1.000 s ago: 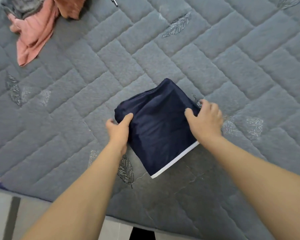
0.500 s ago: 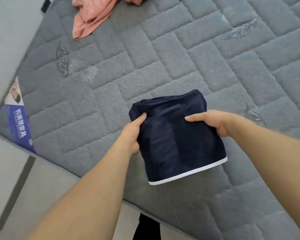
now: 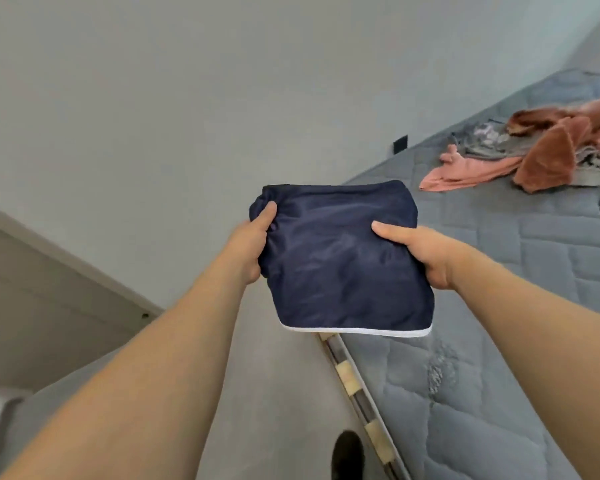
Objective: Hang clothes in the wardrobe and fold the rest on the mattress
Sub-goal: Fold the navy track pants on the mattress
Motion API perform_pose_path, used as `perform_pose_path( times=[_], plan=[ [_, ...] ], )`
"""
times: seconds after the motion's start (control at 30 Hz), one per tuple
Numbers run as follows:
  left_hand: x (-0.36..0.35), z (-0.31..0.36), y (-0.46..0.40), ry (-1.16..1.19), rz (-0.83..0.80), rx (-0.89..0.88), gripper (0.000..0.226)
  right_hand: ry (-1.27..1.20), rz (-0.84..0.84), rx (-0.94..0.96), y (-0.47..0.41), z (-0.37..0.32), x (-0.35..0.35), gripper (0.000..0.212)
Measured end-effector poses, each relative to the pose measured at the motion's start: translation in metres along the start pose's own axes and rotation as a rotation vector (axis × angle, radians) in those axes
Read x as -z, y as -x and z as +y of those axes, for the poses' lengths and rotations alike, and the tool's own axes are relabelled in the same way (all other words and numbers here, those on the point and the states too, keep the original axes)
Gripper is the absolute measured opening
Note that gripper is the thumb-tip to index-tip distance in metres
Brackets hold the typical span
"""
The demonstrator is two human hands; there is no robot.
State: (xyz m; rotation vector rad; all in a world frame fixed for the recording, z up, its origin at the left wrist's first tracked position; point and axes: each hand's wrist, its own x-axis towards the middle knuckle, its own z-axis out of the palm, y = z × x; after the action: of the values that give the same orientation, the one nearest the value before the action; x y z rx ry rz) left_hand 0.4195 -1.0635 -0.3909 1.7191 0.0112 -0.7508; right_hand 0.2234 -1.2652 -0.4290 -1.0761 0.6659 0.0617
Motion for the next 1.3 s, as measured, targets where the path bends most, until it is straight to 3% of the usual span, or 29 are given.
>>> perform_pose_path(
  times=[0.13,0.27,0.5,0.6,0.7,0.83,0.97,1.07,1.13,1.23,1.3],
  plan=[
    [0.114,0.092,0.128,0.049,0.215,-0.155,0.046,0.084,-0.165,0.078,0.060,-0.079,-0.133,0.072],
    [0.224,0.153,0.259,0.108,0.451,-0.269,0.043,0.159,-0.355,0.132,0.123,-0.132,-0.272,0.070],
    [0.368,0.176,0.489,0.169,0.819,-0.435,0.043,0.327,-0.703,0.294,0.255,-0.164,-0.486,0.072],
    [0.408,0.161,0.581,0.171,0.976,-0.506,0.046,0.369,-0.851,0.337,0.316,-0.149,-0.560,0.071],
    [0.442,0.141,0.667,0.181,1.194,-0.595,0.031,0.397,-1.030,0.353,0.378,-0.123,-0.623,0.064],
    [0.478,0.110,0.774,0.192,1.418,-0.635,0.035,0.414,-1.219,0.382,0.457,-0.086,-0.695,0.059],
    [0.504,0.051,0.868,0.241,1.379,-0.544,0.075,0.467,-1.354,0.400,0.529,-0.040,-0.760,0.067],
    [0.526,-0.003,0.927,0.277,1.330,-0.539,0.085,0.521,-1.404,0.373,0.577,0.007,-0.805,0.075],
    [0.544,-0.037,0.958,0.300,1.422,-0.500,0.090,0.563,-1.443,0.348,0.605,0.039,-0.833,0.071],
    [0.575,-0.081,0.997,0.269,1.589,-0.504,0.048,0.663,-1.505,0.297,0.640,0.084,-0.872,0.067],
    [0.597,-0.102,1.015,0.259,1.658,-0.480,0.033,0.709,-1.522,0.254,0.656,0.111,-0.897,0.065]
  ],
)
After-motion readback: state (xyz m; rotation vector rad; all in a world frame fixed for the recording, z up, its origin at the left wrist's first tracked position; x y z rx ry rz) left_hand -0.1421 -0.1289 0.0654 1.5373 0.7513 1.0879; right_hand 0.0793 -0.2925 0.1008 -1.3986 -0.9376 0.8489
